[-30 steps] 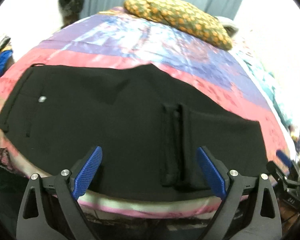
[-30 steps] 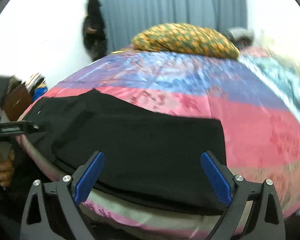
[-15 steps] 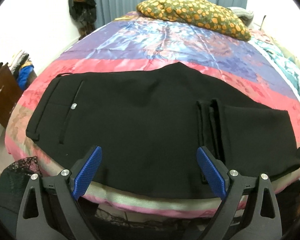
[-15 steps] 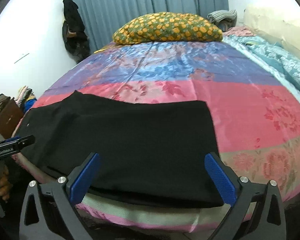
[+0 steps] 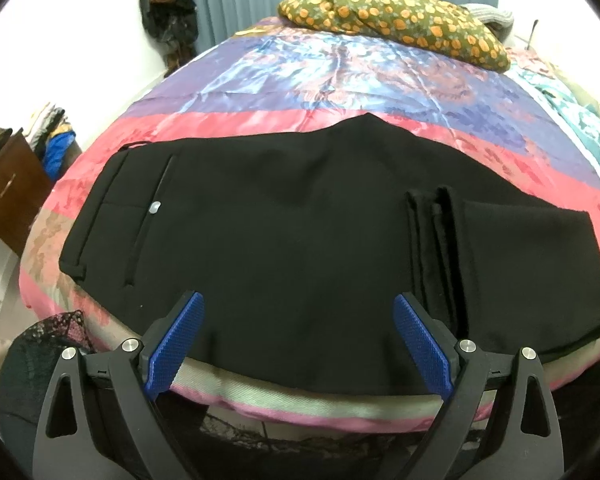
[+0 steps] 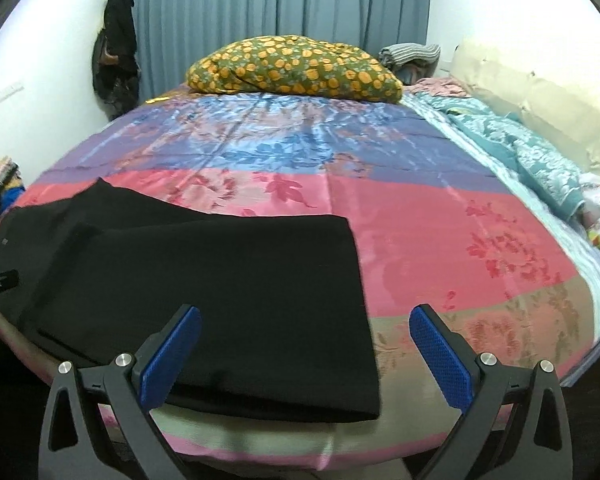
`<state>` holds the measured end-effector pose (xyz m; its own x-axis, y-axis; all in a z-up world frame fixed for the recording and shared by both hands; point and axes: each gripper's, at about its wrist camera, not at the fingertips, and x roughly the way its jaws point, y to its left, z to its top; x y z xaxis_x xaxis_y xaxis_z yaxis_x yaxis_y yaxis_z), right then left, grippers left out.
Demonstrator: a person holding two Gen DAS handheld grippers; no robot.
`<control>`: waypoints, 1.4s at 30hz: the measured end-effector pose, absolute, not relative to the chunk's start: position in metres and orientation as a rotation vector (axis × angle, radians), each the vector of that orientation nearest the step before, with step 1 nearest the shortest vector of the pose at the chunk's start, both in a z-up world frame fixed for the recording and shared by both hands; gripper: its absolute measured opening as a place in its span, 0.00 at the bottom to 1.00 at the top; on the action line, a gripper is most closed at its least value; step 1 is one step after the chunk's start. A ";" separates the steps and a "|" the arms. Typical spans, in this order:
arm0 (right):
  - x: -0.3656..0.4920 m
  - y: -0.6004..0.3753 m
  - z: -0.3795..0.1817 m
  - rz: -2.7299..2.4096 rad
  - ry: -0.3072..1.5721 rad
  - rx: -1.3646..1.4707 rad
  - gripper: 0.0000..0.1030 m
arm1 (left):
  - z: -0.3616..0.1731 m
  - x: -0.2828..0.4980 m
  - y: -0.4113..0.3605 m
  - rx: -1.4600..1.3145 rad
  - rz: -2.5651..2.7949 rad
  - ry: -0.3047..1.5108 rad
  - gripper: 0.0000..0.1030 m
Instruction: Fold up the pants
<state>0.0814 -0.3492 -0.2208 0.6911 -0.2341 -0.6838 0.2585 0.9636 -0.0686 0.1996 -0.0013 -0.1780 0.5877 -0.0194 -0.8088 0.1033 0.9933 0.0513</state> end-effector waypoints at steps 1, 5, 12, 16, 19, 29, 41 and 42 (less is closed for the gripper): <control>0.082 -0.349 -0.222 -0.288 0.769 0.011 1.00 | -0.179 0.200 -0.001 0.095 -0.070 0.944 0.94; 0.085 -0.348 -0.228 -0.311 0.808 -0.048 1.00 | -0.182 0.202 0.001 0.082 -0.066 0.960 0.94; 0.084 -0.342 -0.224 -0.332 0.796 -0.102 1.00 | -0.186 0.204 0.007 0.039 -0.081 0.985 0.94; 0.080 -0.343 -0.218 -0.336 0.792 -0.074 1.00 | -0.185 0.205 0.012 0.030 -0.077 0.986 0.94; 0.073 -0.346 -0.213 -0.328 0.791 -0.031 1.00 | -0.187 0.208 0.021 -0.001 -0.067 0.995 0.94; 0.071 -0.347 -0.221 -0.305 0.832 0.009 1.00 | -0.190 0.218 0.049 -0.090 -0.092 1.035 0.94; 0.079 -0.338 -0.224 -0.276 0.853 0.017 1.00 | -0.179 0.336 0.206 -0.240 0.009 1.065 0.94; 0.079 -0.338 -0.223 -0.283 0.852 0.020 1.00 | -0.195 0.344 0.209 -0.257 -0.039 1.117 0.94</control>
